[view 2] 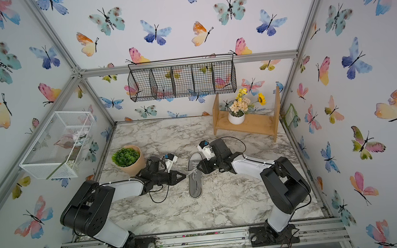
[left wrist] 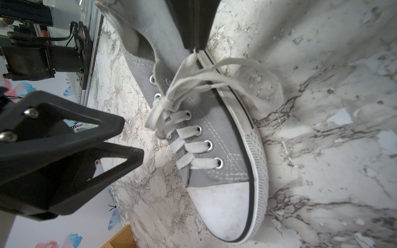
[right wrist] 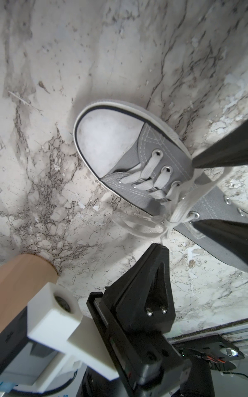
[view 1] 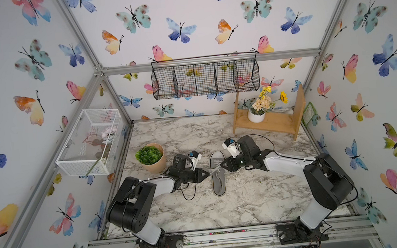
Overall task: Tie the shoes
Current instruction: Tie the shoelace on the shoe.
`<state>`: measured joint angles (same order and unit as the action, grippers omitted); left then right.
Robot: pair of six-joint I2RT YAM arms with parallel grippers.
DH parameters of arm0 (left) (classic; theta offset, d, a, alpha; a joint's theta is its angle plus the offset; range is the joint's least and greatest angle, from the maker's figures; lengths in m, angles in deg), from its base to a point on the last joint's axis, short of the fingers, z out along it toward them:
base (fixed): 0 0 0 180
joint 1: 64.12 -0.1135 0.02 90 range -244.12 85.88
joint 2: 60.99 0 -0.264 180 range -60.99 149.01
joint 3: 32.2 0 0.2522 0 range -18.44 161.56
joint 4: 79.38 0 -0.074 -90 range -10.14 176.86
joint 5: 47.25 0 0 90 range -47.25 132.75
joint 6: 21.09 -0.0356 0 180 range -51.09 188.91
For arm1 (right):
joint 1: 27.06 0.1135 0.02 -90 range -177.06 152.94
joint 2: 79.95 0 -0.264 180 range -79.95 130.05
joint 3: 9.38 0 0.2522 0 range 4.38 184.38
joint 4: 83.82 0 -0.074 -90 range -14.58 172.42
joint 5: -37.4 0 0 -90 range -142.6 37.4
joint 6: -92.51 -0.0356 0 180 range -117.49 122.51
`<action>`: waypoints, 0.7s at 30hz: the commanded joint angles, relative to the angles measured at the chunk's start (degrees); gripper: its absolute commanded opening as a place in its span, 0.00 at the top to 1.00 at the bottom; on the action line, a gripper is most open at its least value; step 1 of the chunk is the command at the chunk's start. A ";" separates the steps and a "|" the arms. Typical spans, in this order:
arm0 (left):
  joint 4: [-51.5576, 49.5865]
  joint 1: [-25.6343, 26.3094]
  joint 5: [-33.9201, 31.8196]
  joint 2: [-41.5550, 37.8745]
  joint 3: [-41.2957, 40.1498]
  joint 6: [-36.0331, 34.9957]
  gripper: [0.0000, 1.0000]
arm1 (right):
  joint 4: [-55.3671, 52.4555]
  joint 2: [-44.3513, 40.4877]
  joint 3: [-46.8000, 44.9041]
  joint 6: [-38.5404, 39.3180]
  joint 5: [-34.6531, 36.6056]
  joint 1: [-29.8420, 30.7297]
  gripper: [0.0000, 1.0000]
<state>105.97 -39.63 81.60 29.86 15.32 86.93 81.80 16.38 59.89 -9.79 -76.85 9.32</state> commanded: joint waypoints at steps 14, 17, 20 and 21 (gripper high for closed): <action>-1.71 0.27 0.52 -4.19 -0.36 1.05 1.00 | -8.54 8.97 9.57 7.89 7.97 5.04 0.52; -2.40 0.29 0.53 -4.43 -0.08 0.88 1.00 | -9.47 10.38 10.28 8.35 9.77 5.54 0.55; -3.55 0.28 0.03 -5.18 0.25 0.49 1.00 | -10.14 11.35 10.68 8.31 11.70 5.72 0.58; -4.01 0.28 -0.19 -5.53 0.40 0.37 1.00 | -10.32 11.35 10.76 8.02 12.38 5.74 0.60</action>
<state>104.22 -39.63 81.60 26.36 15.01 87.85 74.96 26.35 69.61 -2.44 -68.74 14.81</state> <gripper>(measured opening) 0.043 0.411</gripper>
